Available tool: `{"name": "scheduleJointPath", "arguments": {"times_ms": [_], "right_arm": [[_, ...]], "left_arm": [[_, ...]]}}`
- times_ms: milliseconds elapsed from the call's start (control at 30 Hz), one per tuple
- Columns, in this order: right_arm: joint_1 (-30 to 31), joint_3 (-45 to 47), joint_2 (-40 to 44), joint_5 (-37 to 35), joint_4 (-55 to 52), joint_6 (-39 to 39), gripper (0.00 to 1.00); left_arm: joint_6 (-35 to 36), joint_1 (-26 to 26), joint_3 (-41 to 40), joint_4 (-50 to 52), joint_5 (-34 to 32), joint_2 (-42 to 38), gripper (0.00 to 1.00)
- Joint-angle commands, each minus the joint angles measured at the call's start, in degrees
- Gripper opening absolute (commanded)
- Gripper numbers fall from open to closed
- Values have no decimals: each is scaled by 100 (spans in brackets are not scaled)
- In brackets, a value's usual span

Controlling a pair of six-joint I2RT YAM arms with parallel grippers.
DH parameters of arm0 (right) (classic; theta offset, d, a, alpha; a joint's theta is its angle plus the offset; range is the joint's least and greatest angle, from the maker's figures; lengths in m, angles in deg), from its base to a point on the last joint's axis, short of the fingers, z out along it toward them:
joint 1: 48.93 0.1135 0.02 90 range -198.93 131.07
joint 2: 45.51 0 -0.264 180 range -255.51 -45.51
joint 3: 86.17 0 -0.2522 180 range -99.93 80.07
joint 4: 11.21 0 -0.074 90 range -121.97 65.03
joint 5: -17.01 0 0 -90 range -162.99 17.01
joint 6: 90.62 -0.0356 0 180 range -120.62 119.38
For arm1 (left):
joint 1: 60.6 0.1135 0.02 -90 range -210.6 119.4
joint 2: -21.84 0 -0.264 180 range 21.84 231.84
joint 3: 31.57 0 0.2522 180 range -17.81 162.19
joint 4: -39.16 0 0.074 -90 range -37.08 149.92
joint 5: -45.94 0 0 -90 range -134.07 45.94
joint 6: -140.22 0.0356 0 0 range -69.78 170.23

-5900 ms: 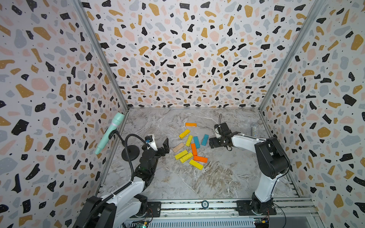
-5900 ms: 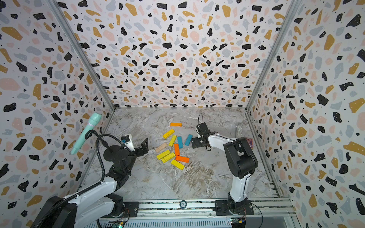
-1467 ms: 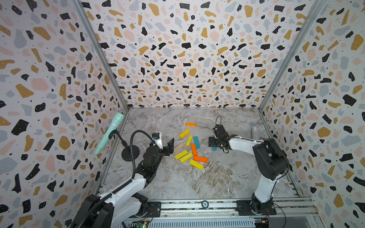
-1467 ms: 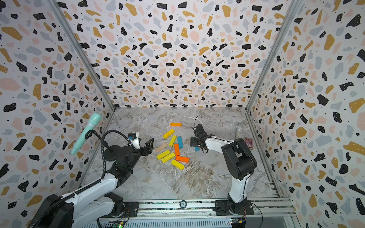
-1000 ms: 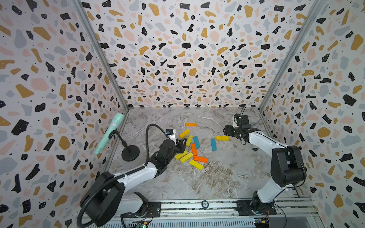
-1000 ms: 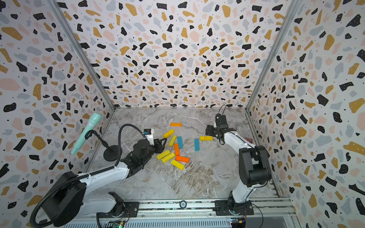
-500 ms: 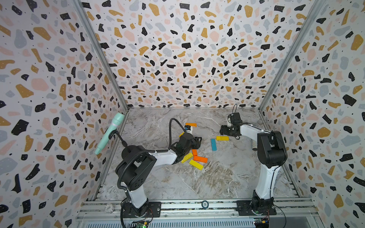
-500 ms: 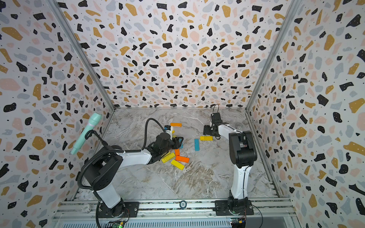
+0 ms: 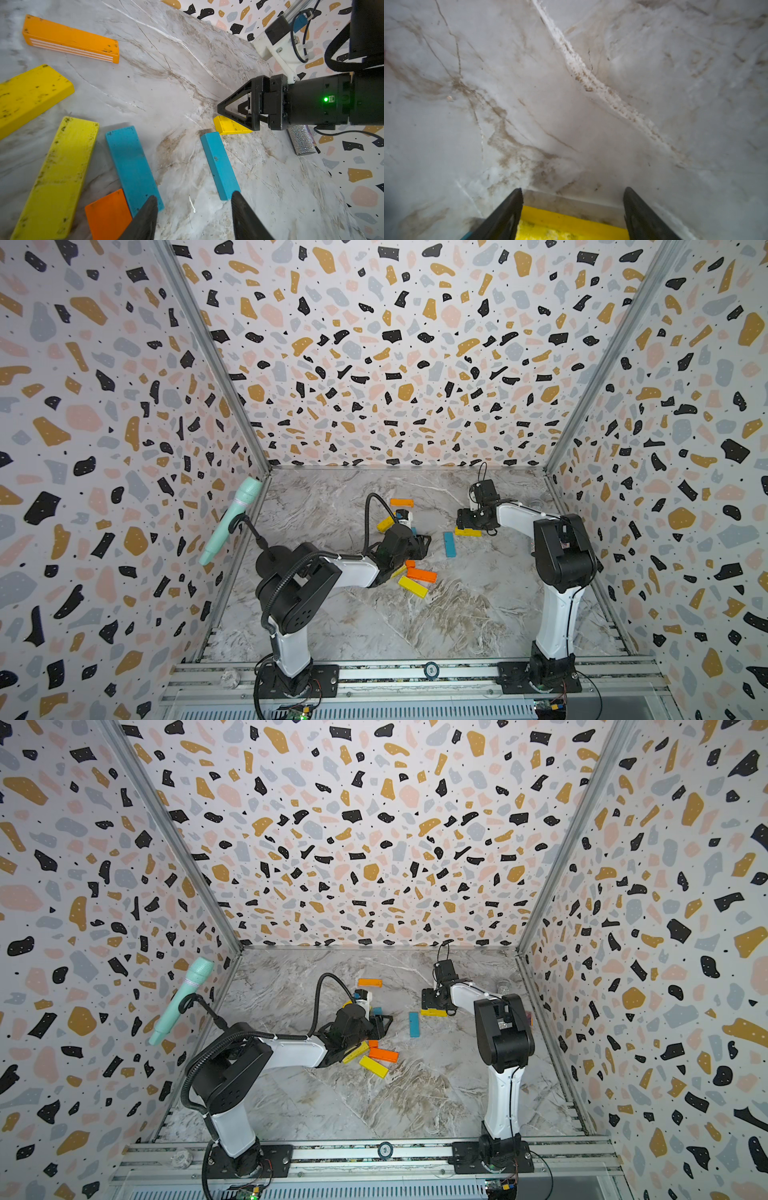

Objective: Assemble the number 6 with building blocks
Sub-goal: Assemble the building block at the center of the board.

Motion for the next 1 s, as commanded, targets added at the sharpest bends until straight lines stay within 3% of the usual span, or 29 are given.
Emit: {"name": "scheduleJointPath", "arguments": {"times_ms": [0,500,667,967], "right_arm": [[53,157,111,-46,-182,69,77],[185,405,330,-90,-137,313,75],[85,344,415,46,-63,18,79],[-602,1016,1166,1200,723,-231,83]], "left_arm": [[-18,-15,213,-239,114,85,53],[-18,-58,285,-291,196,249,53],[22,-63,317,-224,211,327,52],[5,-93,623,25,268,609,17]]}}
